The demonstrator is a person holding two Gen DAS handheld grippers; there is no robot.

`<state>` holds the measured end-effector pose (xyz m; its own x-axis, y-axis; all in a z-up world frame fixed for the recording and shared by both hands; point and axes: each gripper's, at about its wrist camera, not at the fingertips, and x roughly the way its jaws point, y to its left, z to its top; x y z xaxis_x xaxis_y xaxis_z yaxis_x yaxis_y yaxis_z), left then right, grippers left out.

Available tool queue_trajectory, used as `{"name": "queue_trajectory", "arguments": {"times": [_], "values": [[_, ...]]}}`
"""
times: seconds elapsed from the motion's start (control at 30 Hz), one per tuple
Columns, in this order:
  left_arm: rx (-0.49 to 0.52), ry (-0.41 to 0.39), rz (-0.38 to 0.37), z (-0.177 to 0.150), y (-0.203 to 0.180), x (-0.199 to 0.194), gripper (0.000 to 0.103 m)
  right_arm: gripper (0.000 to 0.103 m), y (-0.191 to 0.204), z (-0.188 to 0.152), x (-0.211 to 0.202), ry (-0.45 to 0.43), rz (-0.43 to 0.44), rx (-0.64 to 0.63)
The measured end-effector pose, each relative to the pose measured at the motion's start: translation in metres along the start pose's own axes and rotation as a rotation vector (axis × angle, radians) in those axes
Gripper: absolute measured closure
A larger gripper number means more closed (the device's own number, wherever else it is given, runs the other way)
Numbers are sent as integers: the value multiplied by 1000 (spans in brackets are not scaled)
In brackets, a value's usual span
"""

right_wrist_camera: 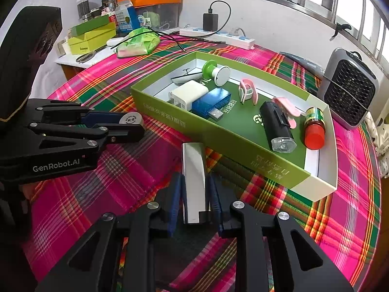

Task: Organize rigid objects
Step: 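Lift the container and silver case with both tools and carry them over the tray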

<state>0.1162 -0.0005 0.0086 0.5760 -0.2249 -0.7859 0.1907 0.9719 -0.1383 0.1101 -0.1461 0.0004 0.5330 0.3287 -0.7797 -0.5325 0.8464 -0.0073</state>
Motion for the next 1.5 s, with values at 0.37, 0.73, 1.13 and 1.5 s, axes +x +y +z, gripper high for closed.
{"name": "queue_trajectory", "arguments": {"times": [0.37, 0.73, 1.13, 1.5], "values": [[12, -5, 12, -5, -3, -6, 76, 78, 2, -1, -4, -9, -5, 9], [22, -27, 17, -5, -6, -16, 76, 78, 4, -3, -11, -22, -3, 21], [34, -53, 17, -3, -10, -27, 76, 78, 5, -2, -23, -49, -1, 27], [54, -84, 11, 6, -15, -37, 76, 78, 1, 6, -35, -86, -16, 39]]}}
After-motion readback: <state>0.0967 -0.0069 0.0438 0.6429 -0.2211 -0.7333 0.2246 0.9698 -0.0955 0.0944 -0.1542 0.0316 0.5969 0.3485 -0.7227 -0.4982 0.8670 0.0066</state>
